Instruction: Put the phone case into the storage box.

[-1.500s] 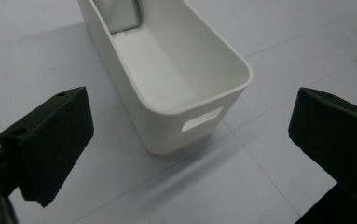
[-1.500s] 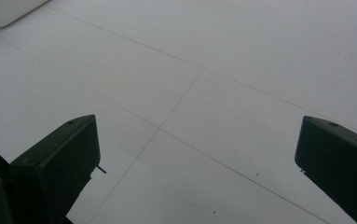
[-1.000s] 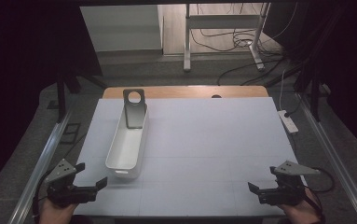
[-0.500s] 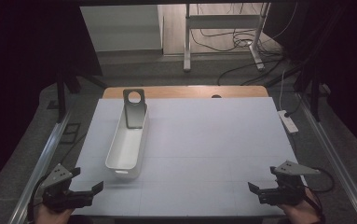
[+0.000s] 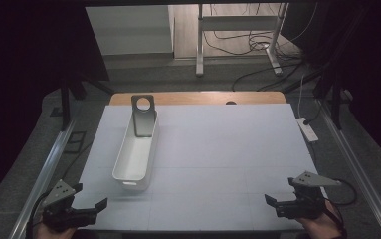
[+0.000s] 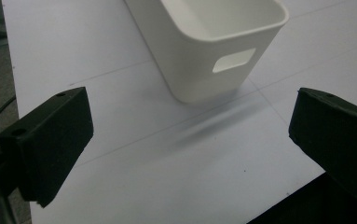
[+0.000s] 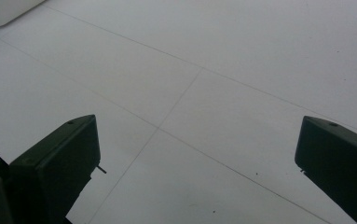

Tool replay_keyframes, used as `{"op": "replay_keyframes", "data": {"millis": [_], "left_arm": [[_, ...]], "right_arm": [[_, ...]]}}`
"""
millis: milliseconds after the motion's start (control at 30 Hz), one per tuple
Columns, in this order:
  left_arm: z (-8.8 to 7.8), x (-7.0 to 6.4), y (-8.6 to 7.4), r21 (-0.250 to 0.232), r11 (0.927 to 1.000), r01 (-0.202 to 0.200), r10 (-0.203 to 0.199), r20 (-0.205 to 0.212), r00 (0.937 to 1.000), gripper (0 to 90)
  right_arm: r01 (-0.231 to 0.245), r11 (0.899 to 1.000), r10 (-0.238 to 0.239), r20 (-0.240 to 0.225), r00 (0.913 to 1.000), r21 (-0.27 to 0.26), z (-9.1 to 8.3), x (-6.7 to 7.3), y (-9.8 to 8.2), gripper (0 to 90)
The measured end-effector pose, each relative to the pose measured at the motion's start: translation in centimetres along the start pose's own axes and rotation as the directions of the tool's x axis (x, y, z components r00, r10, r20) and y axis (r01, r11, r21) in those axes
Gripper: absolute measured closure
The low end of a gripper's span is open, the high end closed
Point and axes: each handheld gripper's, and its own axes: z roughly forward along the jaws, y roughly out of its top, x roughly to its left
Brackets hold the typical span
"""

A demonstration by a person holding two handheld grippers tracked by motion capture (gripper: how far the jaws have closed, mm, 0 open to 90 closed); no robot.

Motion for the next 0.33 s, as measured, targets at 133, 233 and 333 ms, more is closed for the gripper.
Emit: {"op": "replay_keyframes", "data": {"millis": [133, 233, 333], "left_arm": [[-0.06, -0.03, -0.16, 0.000, 1.0000, 0.005, -0.005, -0.007, 1.0000, 0.6], [0.02, -0.06, -0.18, 0.008, 0.9999, 0.007, -0.007, -0.017, 0.9998, 0.7], [0.08, -0.10, -0.10, 0.013, 0.9999, 0.003, -0.003, -0.018, 0.9998, 0.8]], "right_arm": [[0.001, 1.000, -0.001, -0.001, 1.0000, -0.001, -0.01, 0.02, 0.00, 0.0], [0.001, 1.000, -0.001, -0.001, 1.0000, 0.001, 0.02, 0.01, 0.01, 0.0], [0.004, 1.000, -0.004, -0.001, 1.0000, 0.006, 0.07, 0.01, 0.00, 0.1]]}}
